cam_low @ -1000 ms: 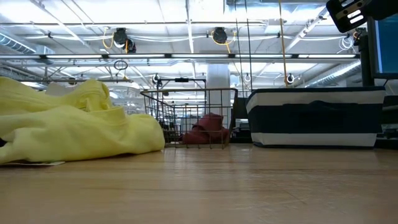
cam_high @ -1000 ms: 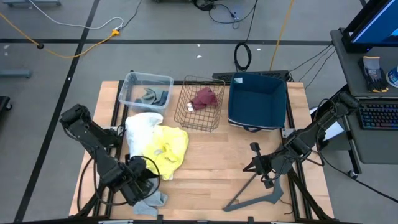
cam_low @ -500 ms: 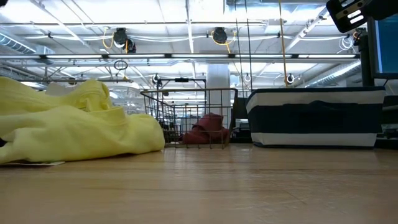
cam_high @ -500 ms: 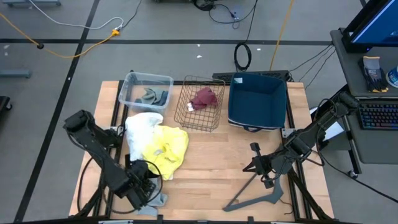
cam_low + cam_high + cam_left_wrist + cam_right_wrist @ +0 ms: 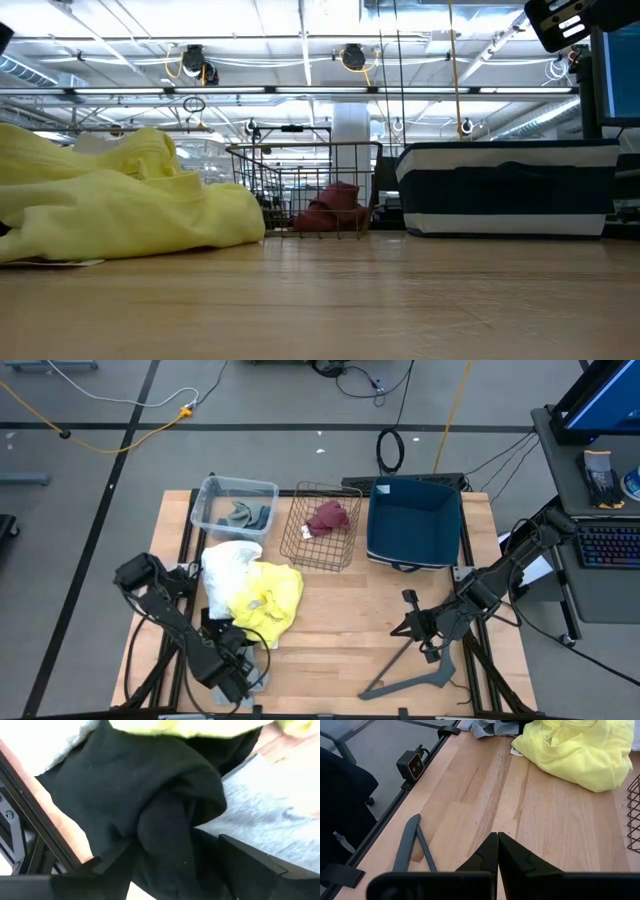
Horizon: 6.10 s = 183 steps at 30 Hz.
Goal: Pick & Place Cloths
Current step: Put the black boxer into the gold wire basket
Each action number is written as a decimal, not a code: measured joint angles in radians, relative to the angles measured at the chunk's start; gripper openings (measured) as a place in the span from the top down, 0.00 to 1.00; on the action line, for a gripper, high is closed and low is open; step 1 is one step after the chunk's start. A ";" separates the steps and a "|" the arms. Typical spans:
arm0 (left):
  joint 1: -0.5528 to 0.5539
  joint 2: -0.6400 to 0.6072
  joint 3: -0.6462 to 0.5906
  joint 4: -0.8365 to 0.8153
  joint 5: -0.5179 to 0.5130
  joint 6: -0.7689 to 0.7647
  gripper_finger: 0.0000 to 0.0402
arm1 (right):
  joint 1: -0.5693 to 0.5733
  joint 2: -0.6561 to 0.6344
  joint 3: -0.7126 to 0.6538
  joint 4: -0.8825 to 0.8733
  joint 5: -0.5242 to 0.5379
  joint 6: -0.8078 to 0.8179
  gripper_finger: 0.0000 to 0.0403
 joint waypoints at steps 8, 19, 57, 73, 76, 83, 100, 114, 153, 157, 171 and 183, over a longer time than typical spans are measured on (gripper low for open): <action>0.011 0.001 0.000 0.001 -0.014 0.027 0.68 | 0.000 0.000 0.000 0.000 0.000 0.000 1.00; 0.011 -0.054 0.000 -0.028 0.029 0.051 0.99 | 0.000 0.000 0.000 0.000 -0.001 0.000 1.00; 0.026 -0.317 0.553 -0.166 -0.701 0.463 1.00 | -0.001 0.029 0.001 0.373 0.000 -0.413 0.97; 0.185 -0.317 0.560 0.412 -0.699 1.256 1.00 | -0.096 0.237 0.000 0.869 0.000 -0.932 0.66; 0.230 -0.308 0.560 0.462 -0.632 1.326 1.00 | -0.114 0.266 0.000 0.962 0.000 -0.998 0.56; 0.331 -0.243 0.559 0.519 -0.465 1.434 1.00 | -0.164 0.319 0.001 1.123 0.000 -1.062 0.35; 0.477 -0.085 0.558 0.688 -0.126 1.596 1.00 | -0.246 0.344 0.040 1.102 0.000 -0.838 0.17; 0.490 -0.076 0.558 0.722 -0.058 1.635 1.00 | -0.322 0.345 0.040 1.002 -0.002 -0.614 0.38; 0.412 -0.080 0.558 -0.007 -0.243 1.293 0.79 | -0.448 0.345 0.062 1.061 0.033 -0.628 1.00; 0.373 -0.080 0.558 -0.096 -0.350 1.196 0.79 | -0.499 0.345 0.088 1.059 0.032 -0.644 1.00; 0.200 -0.080 0.558 -0.316 -0.617 0.858 0.79 | -0.735 0.344 0.216 1.064 -0.025 -0.682 1.00; 0.085 -0.080 0.421 -0.331 -0.651 0.581 0.79 | -0.945 0.358 0.381 0.891 -0.286 -0.436 1.00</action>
